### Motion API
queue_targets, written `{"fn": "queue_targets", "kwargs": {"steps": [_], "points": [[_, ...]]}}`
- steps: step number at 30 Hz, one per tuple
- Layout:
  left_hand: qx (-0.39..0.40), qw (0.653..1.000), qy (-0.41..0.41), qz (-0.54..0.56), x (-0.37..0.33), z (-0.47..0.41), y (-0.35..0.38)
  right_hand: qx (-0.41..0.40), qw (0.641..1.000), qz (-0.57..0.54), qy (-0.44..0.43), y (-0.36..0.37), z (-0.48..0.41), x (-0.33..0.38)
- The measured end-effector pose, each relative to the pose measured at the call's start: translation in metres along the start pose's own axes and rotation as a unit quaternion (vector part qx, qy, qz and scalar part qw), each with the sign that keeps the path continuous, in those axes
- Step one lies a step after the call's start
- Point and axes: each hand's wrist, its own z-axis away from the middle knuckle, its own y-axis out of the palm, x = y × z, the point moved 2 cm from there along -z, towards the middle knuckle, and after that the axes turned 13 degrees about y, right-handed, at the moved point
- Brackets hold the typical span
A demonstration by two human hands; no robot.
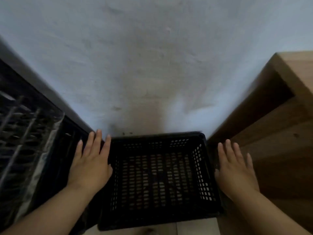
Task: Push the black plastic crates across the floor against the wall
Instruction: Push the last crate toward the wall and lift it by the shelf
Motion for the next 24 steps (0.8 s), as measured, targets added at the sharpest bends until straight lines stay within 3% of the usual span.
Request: {"fn": "queue_targets", "kwargs": {"steps": [3, 10, 16, 20, 24], "points": [[0.091, 0.996, 0.016, 0.01, -0.007, -0.003, 0.095, 0.005, 0.999, 0.031, -0.005, 0.062, -0.039, 0.007], [0.112, 0.993, -0.041, -0.015, -0.005, -0.021, 0.23, 0.015, 0.996, 0.088, 0.009, 0.184, -0.111, 0.011], [0.113, 0.991, -0.044, -0.053, 0.013, -0.041, 0.263, -0.009, 0.99, 0.14, 0.003, 0.221, -0.144, 0.008], [0.07, 0.994, -0.023, -0.076, 0.017, -0.046, 0.271, -0.05, 0.987, 0.152, -0.025, 0.227, -0.148, 0.006], [0.072, 0.993, 0.009, -0.089, 0.015, -0.041, 0.272, -0.029, 0.984, 0.175, -0.009, 0.225, -0.134, 0.002]]}}
